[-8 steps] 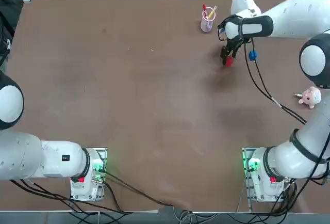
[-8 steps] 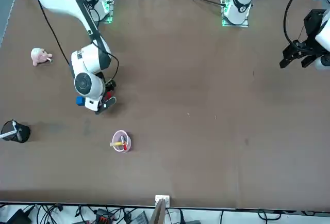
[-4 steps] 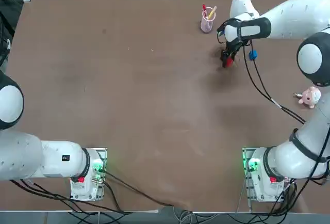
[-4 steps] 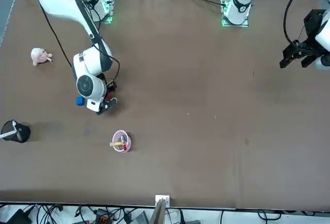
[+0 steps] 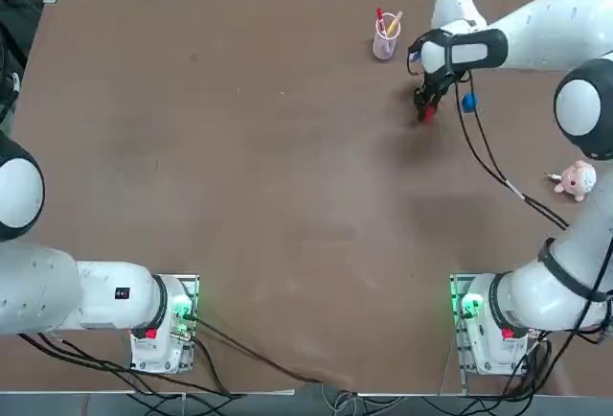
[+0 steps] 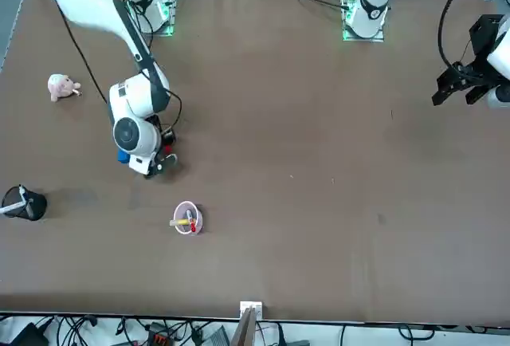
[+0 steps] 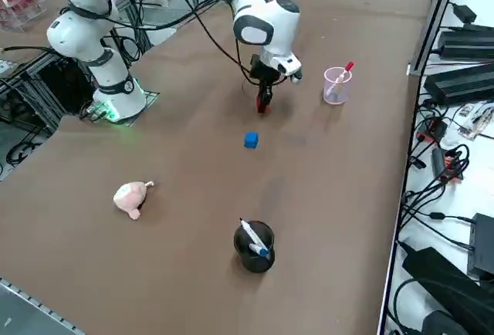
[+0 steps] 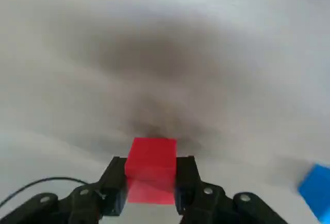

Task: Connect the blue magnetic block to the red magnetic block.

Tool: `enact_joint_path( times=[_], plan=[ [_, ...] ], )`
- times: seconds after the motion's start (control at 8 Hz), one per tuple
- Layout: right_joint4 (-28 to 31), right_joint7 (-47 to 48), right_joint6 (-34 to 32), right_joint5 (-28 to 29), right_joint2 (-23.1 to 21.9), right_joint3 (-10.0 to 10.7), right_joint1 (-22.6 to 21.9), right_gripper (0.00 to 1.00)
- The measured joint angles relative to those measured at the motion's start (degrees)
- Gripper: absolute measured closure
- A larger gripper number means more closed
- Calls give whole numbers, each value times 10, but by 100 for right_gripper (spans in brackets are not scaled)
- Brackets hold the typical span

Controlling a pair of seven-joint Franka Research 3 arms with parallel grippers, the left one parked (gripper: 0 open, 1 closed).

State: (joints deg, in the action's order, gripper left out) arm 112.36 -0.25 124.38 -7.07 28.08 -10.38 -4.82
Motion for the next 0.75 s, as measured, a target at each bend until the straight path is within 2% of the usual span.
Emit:
enact_joint_path(
  times=[0.38,0.75],
  plan=[
    [-21,259,-44,14,-34,1,20,52],
    [-18,538,-41,24,-33,1,47,52]
  ],
)
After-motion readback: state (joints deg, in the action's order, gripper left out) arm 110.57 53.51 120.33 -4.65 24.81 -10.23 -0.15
